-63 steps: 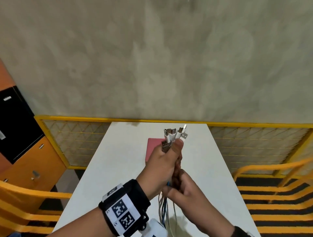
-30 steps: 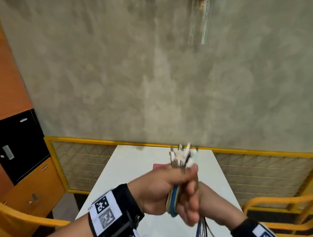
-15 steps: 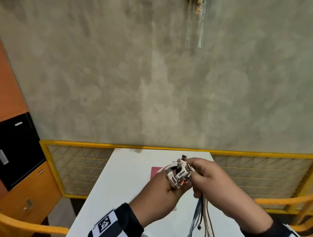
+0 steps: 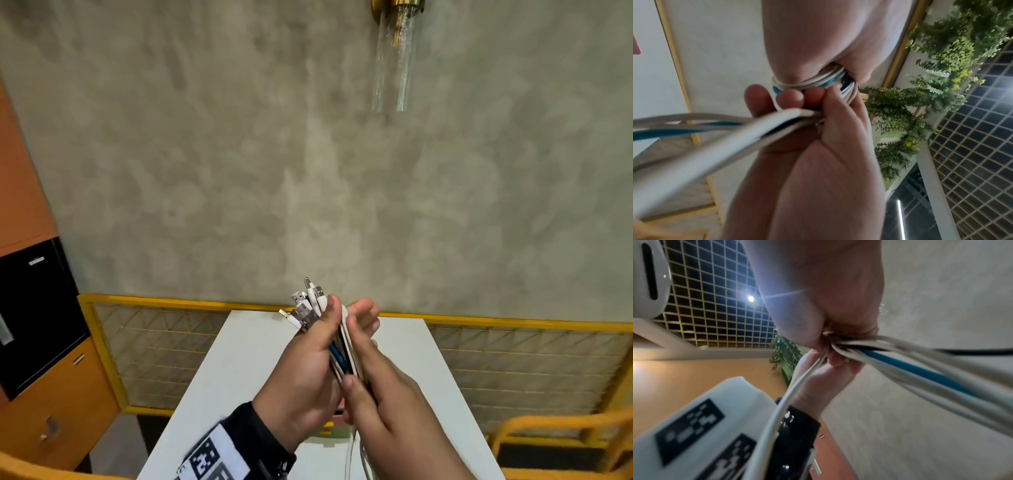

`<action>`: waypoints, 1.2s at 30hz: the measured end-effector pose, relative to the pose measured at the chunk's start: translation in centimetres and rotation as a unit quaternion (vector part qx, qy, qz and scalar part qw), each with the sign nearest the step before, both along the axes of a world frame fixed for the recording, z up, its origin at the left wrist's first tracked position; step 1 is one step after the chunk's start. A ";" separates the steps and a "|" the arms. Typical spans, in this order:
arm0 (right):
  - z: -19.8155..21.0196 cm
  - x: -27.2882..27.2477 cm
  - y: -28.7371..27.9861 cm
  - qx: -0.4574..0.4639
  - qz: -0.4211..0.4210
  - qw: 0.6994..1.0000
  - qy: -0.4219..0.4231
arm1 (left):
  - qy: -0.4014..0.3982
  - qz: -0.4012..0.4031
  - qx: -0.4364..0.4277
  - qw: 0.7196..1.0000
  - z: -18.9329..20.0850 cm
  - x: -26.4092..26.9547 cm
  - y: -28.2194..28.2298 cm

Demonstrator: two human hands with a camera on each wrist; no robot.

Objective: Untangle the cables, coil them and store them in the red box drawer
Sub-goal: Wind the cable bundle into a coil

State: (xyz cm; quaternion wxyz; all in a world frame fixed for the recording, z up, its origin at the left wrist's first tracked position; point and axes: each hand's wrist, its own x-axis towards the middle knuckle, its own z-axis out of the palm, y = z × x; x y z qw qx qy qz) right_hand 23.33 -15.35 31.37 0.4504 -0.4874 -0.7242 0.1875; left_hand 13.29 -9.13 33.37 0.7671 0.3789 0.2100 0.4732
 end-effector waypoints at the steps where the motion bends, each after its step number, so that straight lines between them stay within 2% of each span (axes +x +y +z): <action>1: 0.0 0.0 -0.1 0.008 0.003 1.000 -0.004 | 0.012 -0.001 0.004 1.000 0.0 -0.2 0.0; 4: -0.3 0.2 -0.2 0.021 0.020 1.000 -0.006 | 0.046 -0.018 0.018 0.999 0.2 -0.6 0.1; 6: -0.9 0.5 0.2 0.002 0.025 0.999 0.035 | 0.051 -0.023 0.019 0.998 0.4 -0.7 0.1; 8: -1.7 0.4 0.6 -0.041 0.041 0.986 0.157 | 0.023 -0.021 0.011 0.999 0.6 -0.6 0.3; 10: -2.4 0.5 1.1 -0.109 0.068 0.949 0.287 | -0.022 -0.011 0.001 1.000 0.6 -0.6 0.7; 12: -3.0 0.9 1.9 -0.178 0.089 0.929 0.312 | -0.050 -0.005 -0.011 0.999 0.2 -0.7 1.0; 15: -3.9 1.3 2.7 -0.280 0.134 0.908 0.281 | -0.050 -0.001 -0.007 0.999 0.1 -0.9 1.2; 18: -6.1 1.1 2.7 -0.378 0.176 0.885 0.205 | -0.055 -0.016 0.000 0.998 0.5 -1.6 1.6; 21: -7.4 1.6 3.0 -0.418 0.181 0.878 0.148 | -0.037 -0.113 0.020 0.993 0.0 -2.6 1.4; 23: -7.0 2.9 4.0 -0.411 0.143 0.896 0.086 | 0.034 -0.190 0.021 0.981 -1.3 -3.4 0.8; 26: -5.6 4.7 5.5 -0.390 0.102 0.914 -0.047 | 0.183 -0.289 0.033 0.939 -4.0 -4.5 0.3; 28: -4.7 4.5 5.7 -0.367 0.096 0.909 -0.173 | 0.273 -0.320 0.051 0.906 -5.0 -5.0 0.4; 30: -4.1 3.7 5.6 -0.331 0.092 0.905 -0.250 | 0.362 -0.329 0.092 0.867 -5.3 -5.0 0.4; 34: -3.8 2.6 5.1 -0.283 0.076 0.926 -0.239 | 0.479 -0.273 0.219 0.805 -5.7 -5.0 -0.3; 36: -4.0 2.6 4.7 -0.266 0.061 0.939 -0.211 | 0.496 -0.238 0.264 0.792 -5.9 -4.8 -0.3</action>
